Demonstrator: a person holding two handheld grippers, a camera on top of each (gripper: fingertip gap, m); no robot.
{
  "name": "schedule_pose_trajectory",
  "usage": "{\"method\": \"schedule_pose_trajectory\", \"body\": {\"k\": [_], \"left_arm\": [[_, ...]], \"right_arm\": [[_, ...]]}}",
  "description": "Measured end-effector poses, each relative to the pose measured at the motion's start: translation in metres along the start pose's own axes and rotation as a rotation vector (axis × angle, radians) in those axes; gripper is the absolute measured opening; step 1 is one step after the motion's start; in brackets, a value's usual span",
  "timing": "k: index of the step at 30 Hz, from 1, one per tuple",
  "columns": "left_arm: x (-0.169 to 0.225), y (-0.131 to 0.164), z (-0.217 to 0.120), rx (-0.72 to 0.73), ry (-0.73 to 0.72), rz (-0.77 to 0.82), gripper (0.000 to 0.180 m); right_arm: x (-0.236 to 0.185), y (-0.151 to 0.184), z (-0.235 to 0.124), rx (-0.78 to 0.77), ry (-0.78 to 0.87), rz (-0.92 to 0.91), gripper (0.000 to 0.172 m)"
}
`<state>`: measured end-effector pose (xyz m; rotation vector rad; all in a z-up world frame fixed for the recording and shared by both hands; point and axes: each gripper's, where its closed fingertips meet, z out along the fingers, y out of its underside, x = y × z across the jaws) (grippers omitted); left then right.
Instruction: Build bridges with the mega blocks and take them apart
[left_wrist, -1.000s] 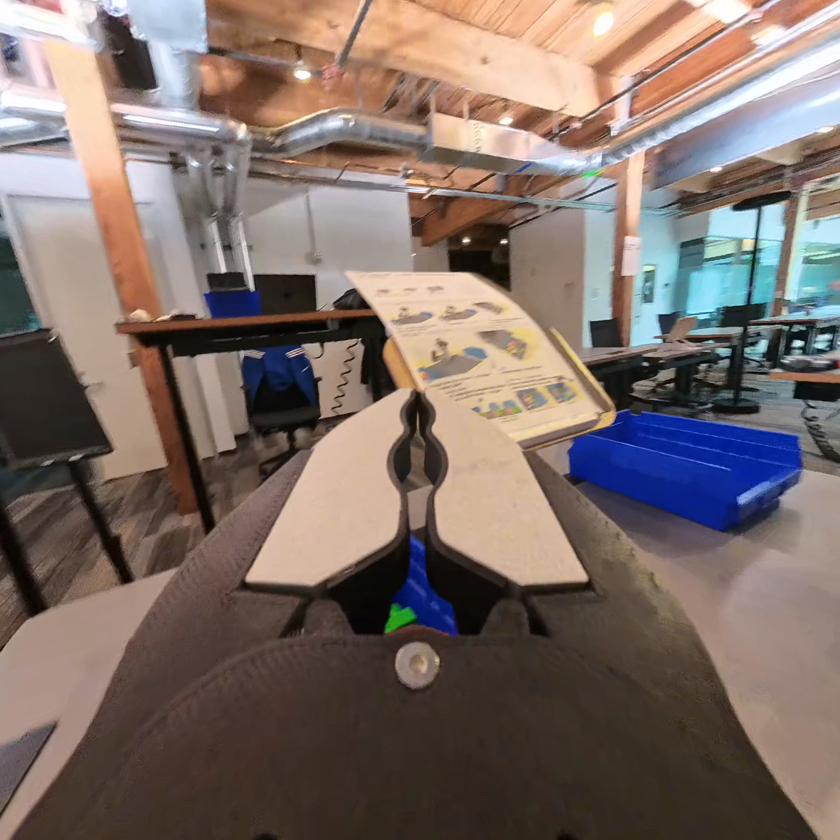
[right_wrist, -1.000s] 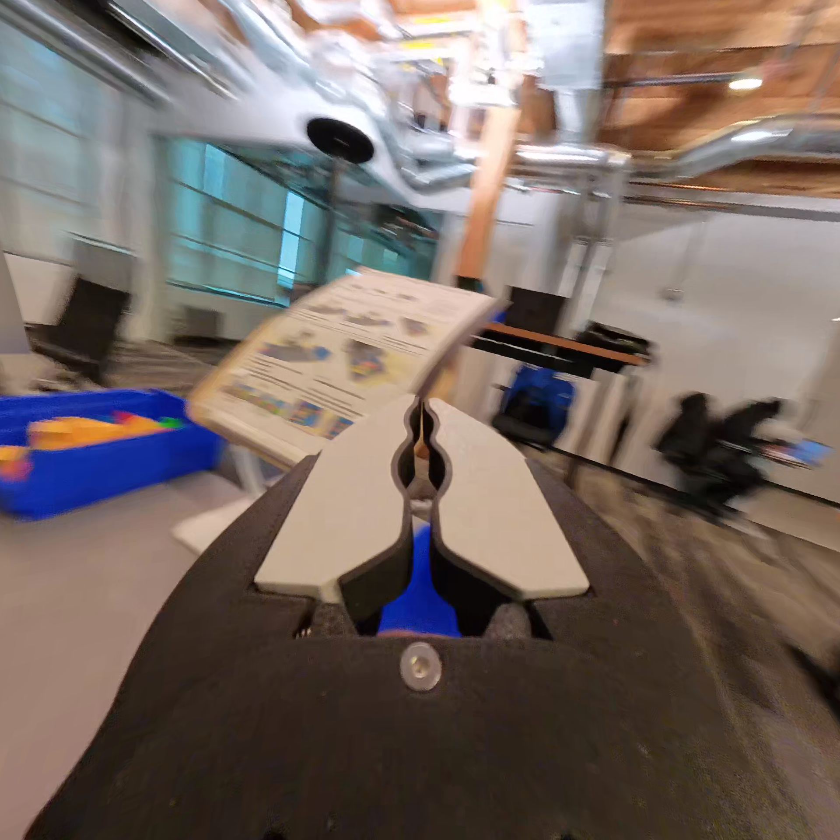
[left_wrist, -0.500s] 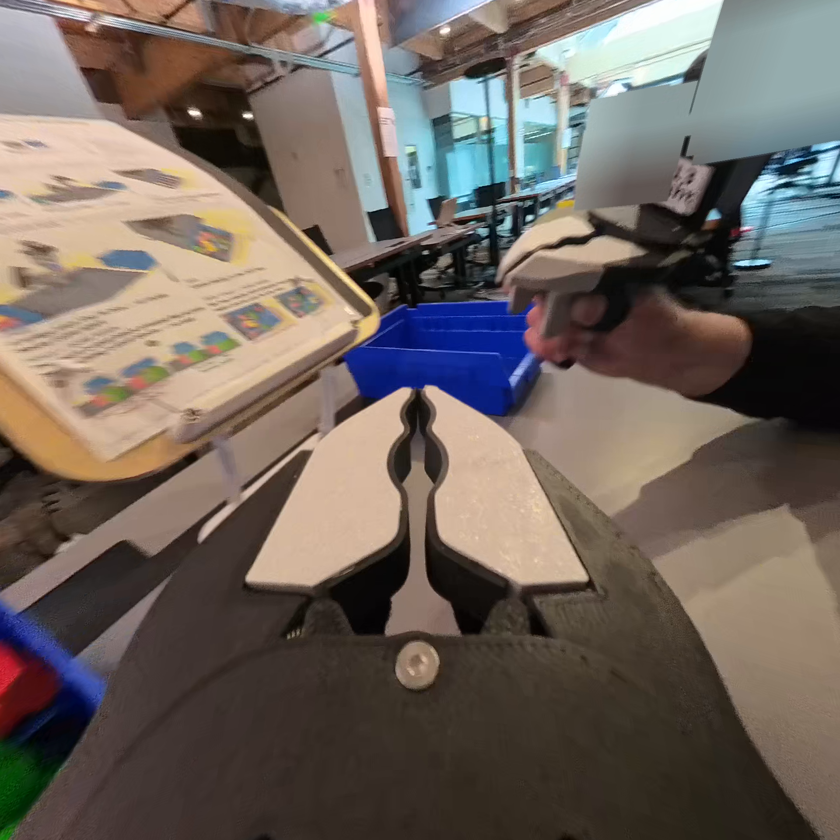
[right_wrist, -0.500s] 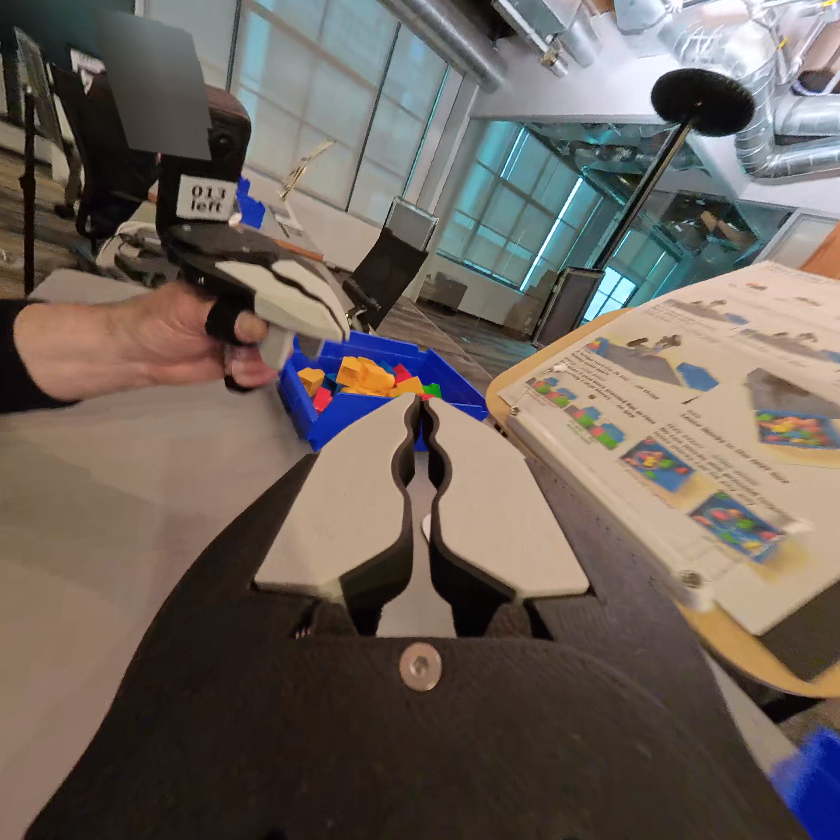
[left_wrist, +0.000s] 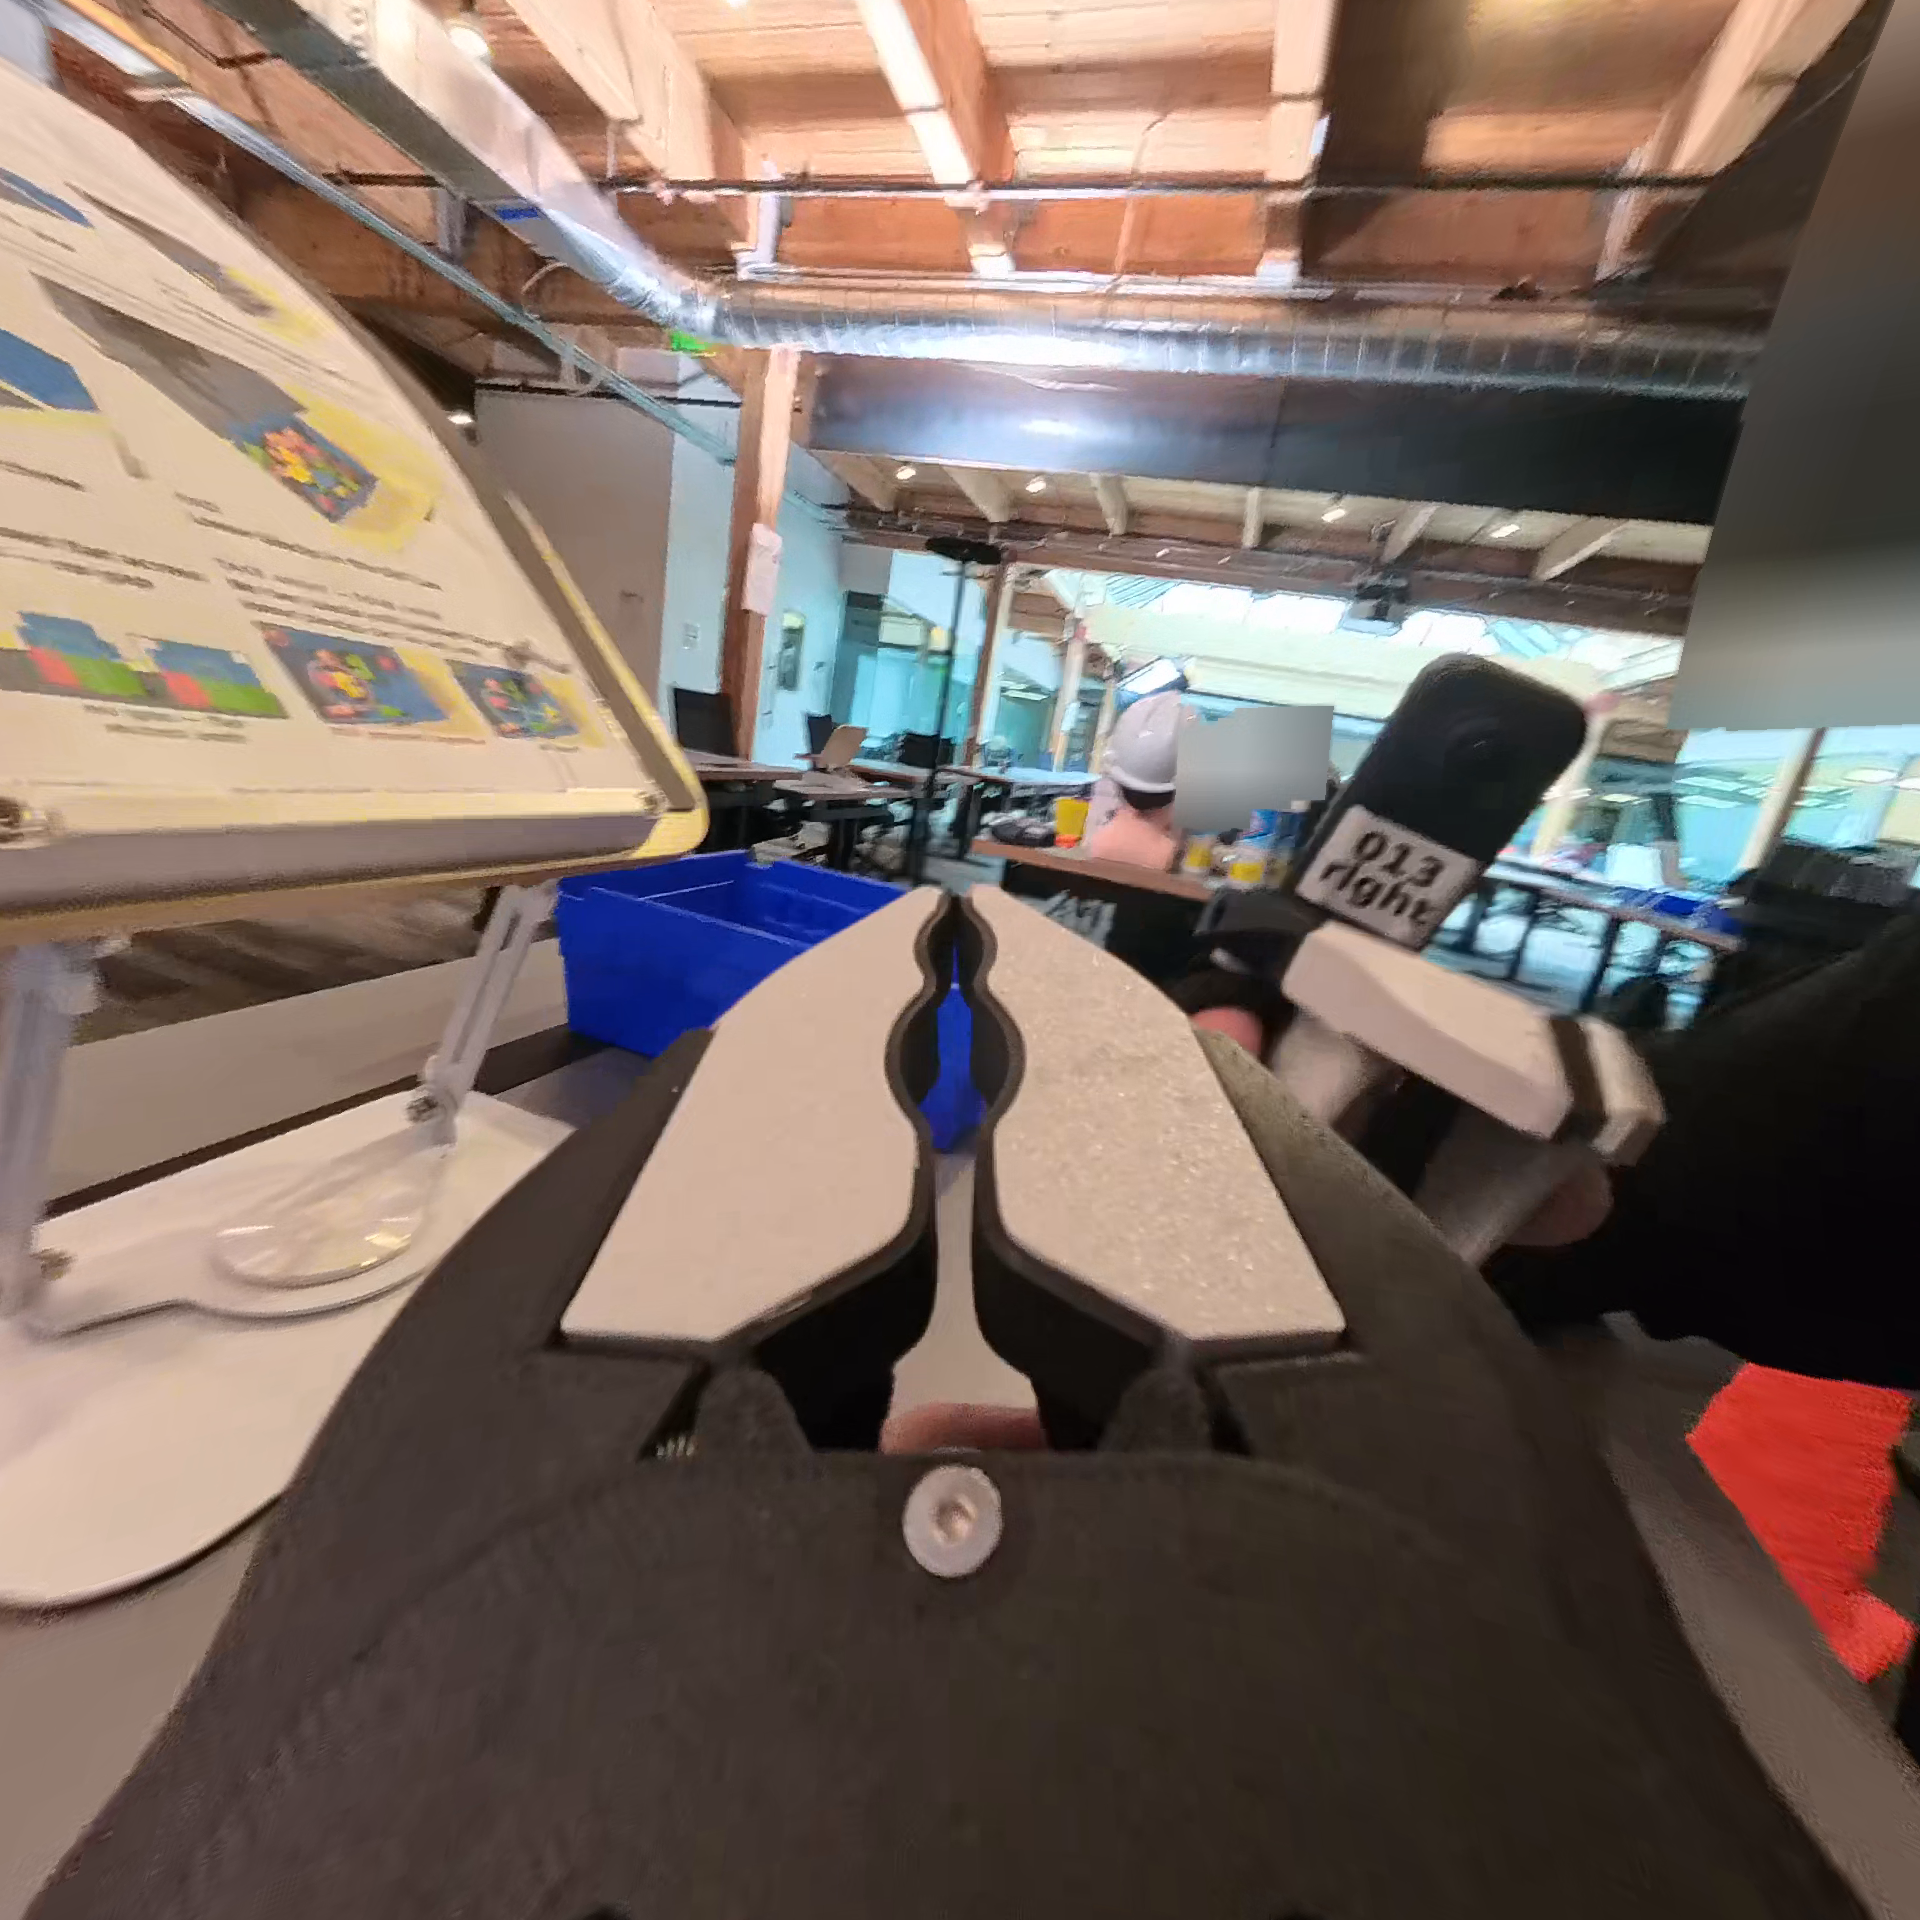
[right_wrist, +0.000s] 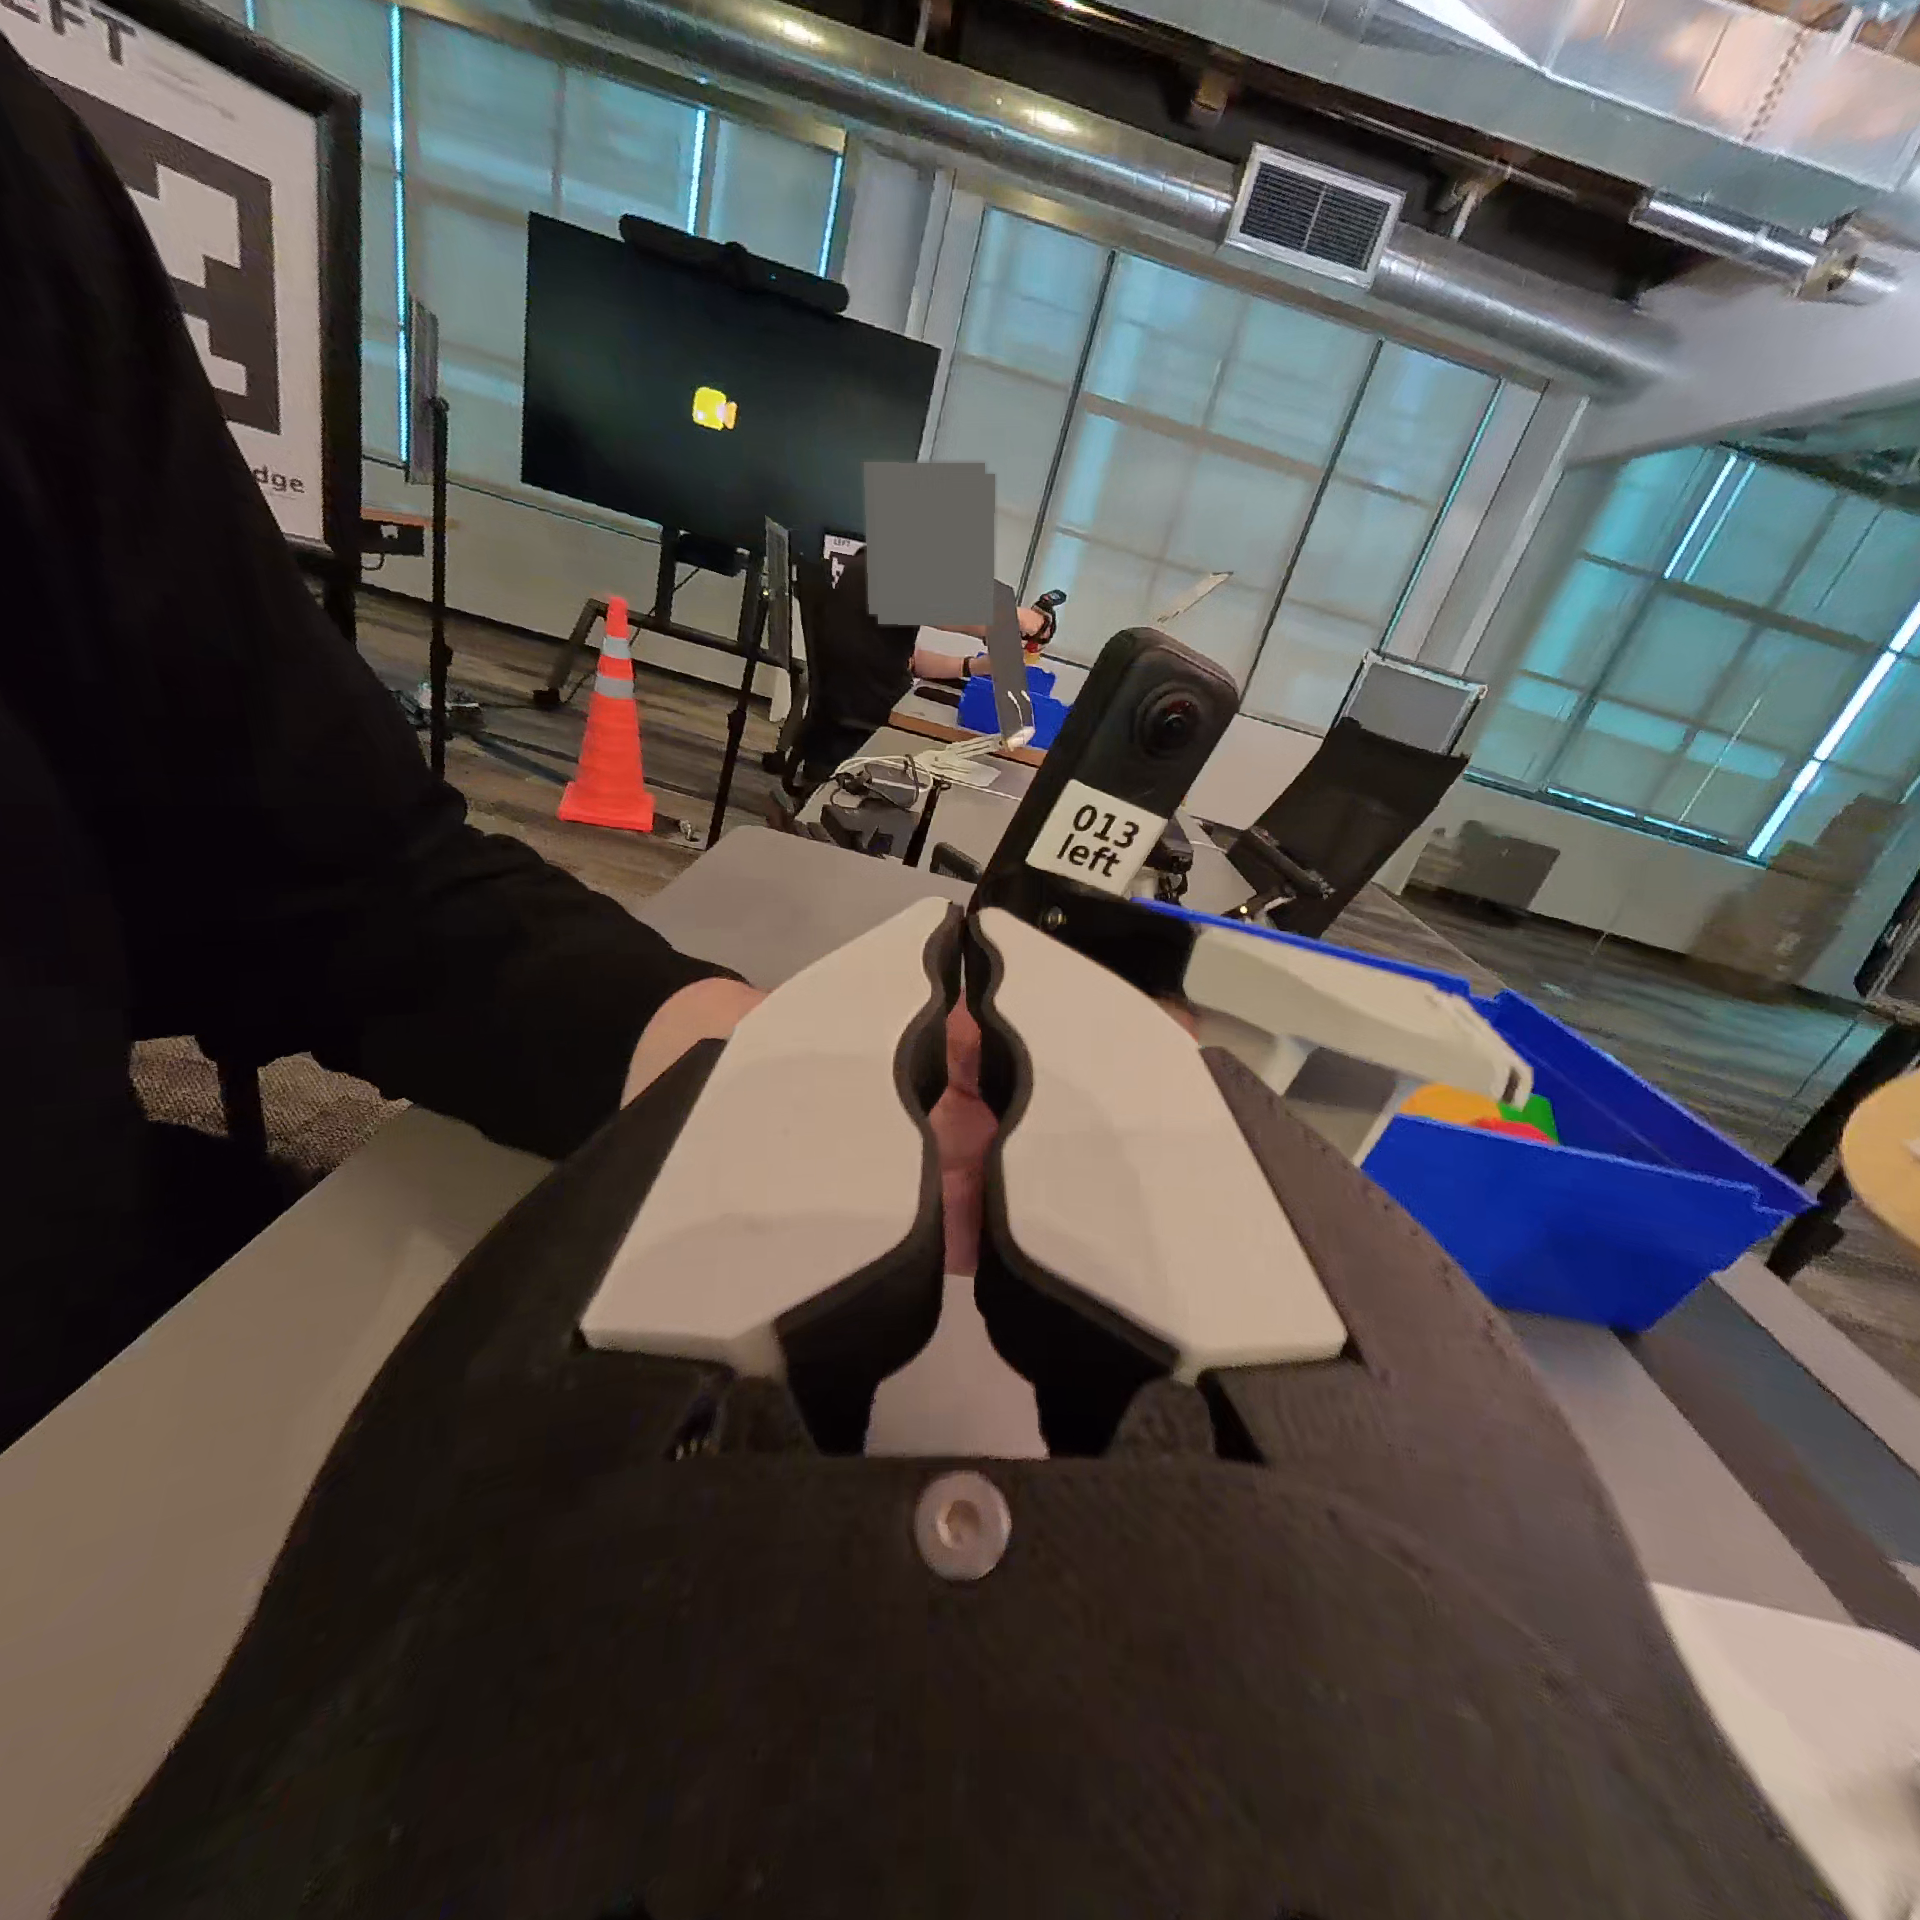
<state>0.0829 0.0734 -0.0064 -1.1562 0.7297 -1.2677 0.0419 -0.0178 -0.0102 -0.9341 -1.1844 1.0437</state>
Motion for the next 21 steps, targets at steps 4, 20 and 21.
{"method": "schedule_pose_trajectory", "body": {"k": [4,20,21], "left_arm": [[-0.008,0.009,0.0,-0.053,-0.072,-0.013,0.0],[0.037,0.041,0.037,-0.114,0.084,-0.098,0.043],[0.038,0.04,0.036,-0.116,0.087,-0.083,0.043]], "right_arm": [[-0.003,-0.019,-0.001,0.072,-0.073,0.052,0.003],[-0.061,-0.032,0.023,0.074,-0.366,0.086,0.007],[-0.062,-0.032,0.023,0.069,-0.37,0.087,0.008]]}}
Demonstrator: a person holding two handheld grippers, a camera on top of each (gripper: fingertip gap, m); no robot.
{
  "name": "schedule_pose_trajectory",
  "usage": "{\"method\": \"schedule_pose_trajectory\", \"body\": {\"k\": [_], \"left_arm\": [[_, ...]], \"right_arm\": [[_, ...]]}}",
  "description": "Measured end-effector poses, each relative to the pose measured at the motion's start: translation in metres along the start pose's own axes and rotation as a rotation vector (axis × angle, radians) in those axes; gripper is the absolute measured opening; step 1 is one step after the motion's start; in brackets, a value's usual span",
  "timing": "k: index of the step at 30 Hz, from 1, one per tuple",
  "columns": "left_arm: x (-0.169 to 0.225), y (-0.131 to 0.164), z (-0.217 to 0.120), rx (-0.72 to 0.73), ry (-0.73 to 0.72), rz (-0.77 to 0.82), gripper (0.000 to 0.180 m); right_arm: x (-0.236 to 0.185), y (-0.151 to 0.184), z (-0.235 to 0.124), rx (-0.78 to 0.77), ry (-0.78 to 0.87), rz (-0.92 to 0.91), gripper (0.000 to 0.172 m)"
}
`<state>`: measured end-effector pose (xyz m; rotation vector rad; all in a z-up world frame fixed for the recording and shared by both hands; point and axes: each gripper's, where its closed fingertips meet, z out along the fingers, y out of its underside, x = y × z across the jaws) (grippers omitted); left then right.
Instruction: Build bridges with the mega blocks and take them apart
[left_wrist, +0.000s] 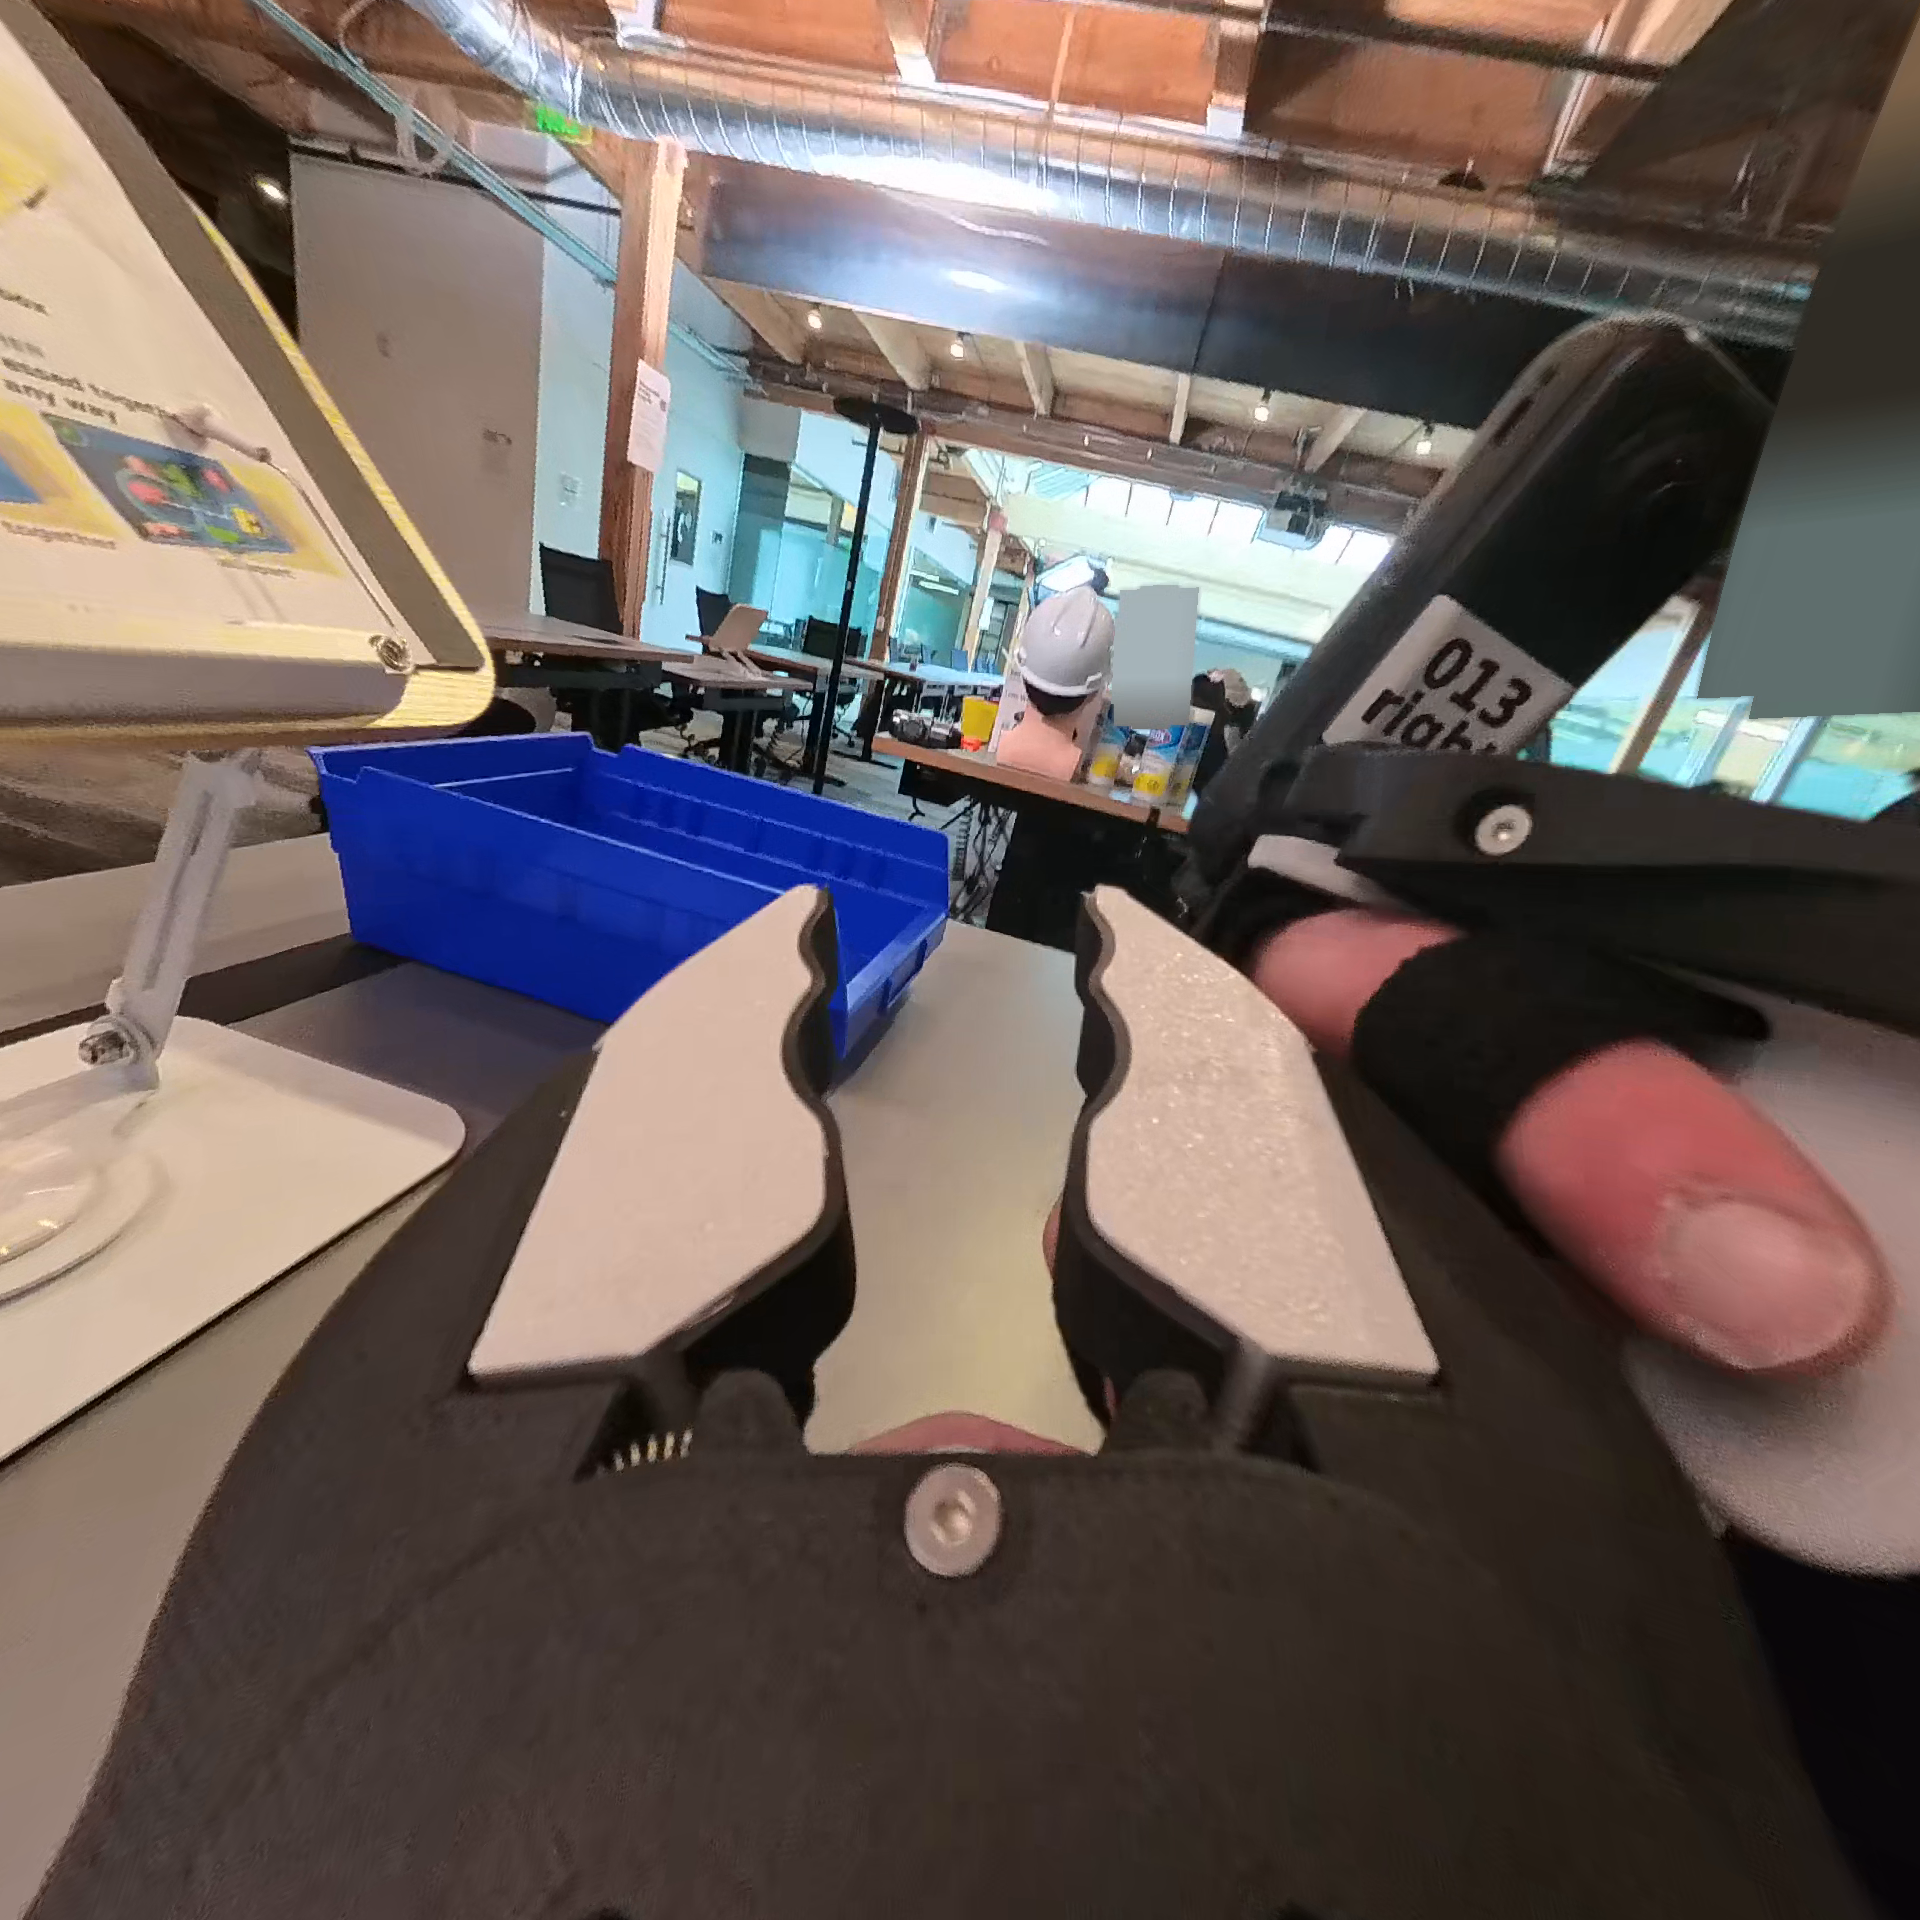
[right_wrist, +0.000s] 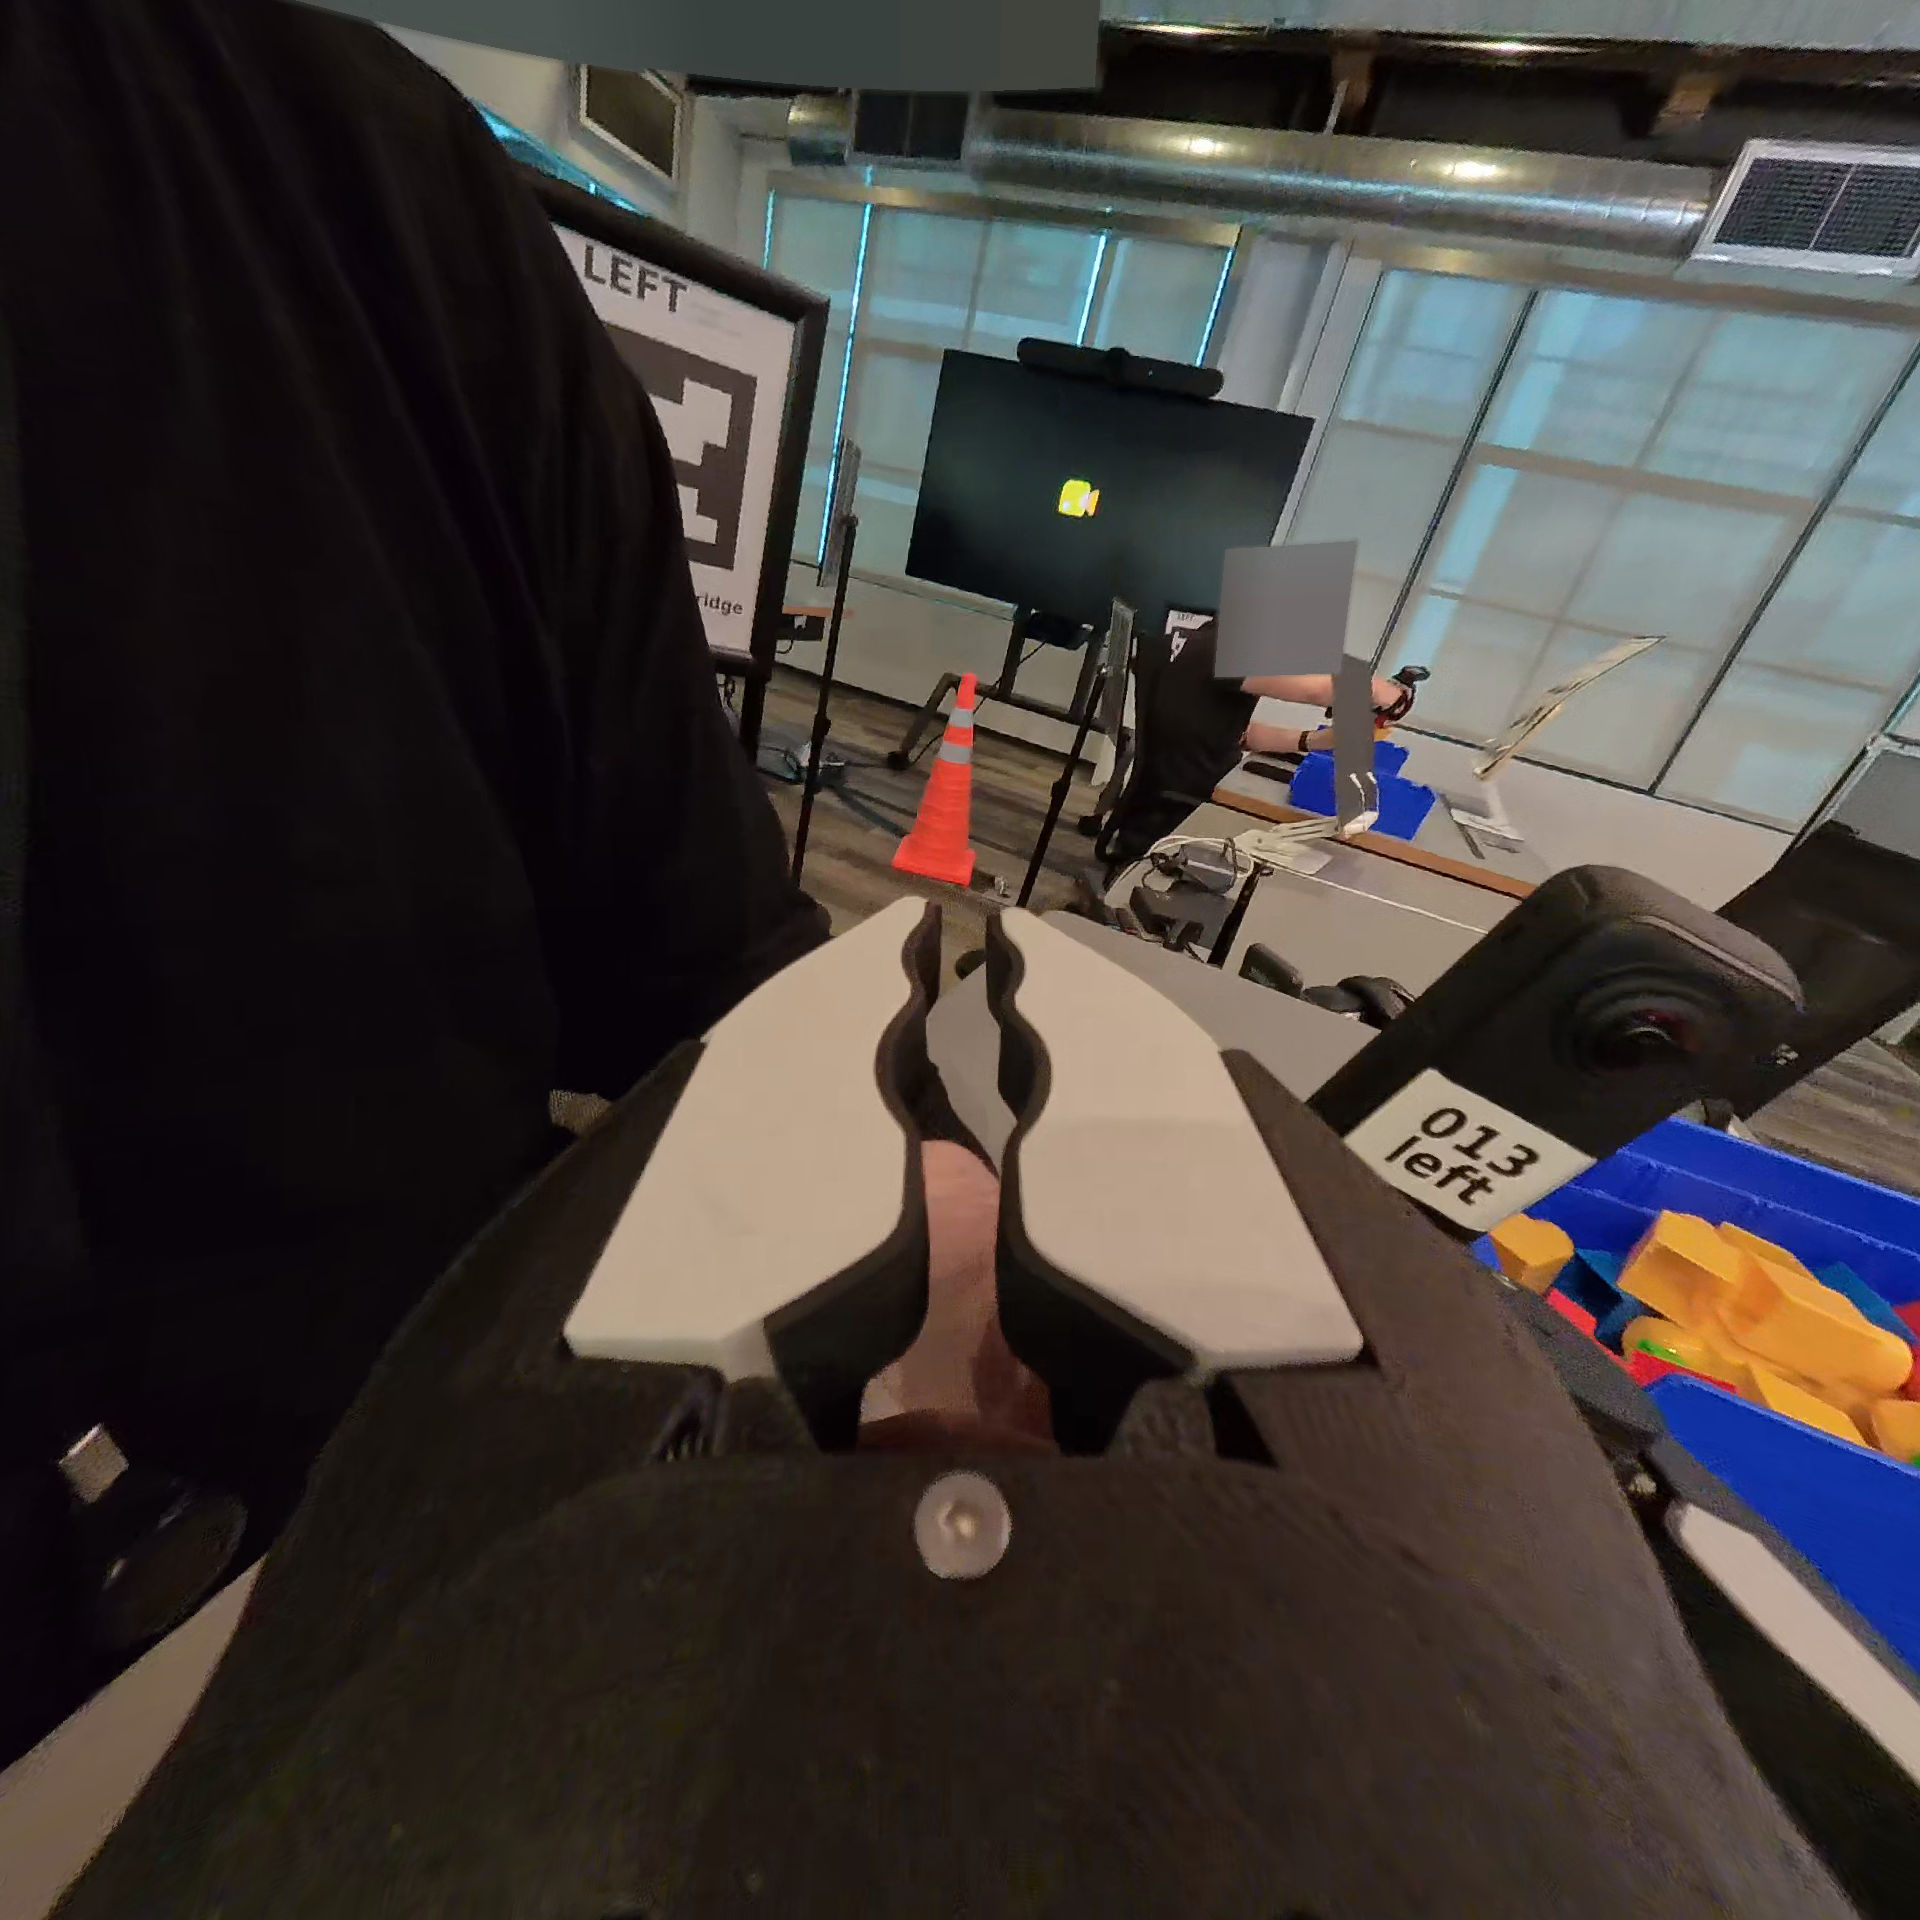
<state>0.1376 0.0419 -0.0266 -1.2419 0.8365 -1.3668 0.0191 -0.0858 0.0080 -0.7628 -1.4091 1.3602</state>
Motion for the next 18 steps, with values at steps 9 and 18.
{"method": "schedule_pose_trajectory", "body": {"k": [9,18], "left_arm": [[0.008,0.0,0.003,-0.08,-0.014,0.093,0.054],[0.014,0.01,0.006,-0.137,-0.011,0.109,0.043]], "right_arm": [[-0.019,-0.008,0.006,0.003,-0.105,0.031,0.013],[-0.039,0.004,0.017,-0.078,-0.206,0.081,0.025]]}}
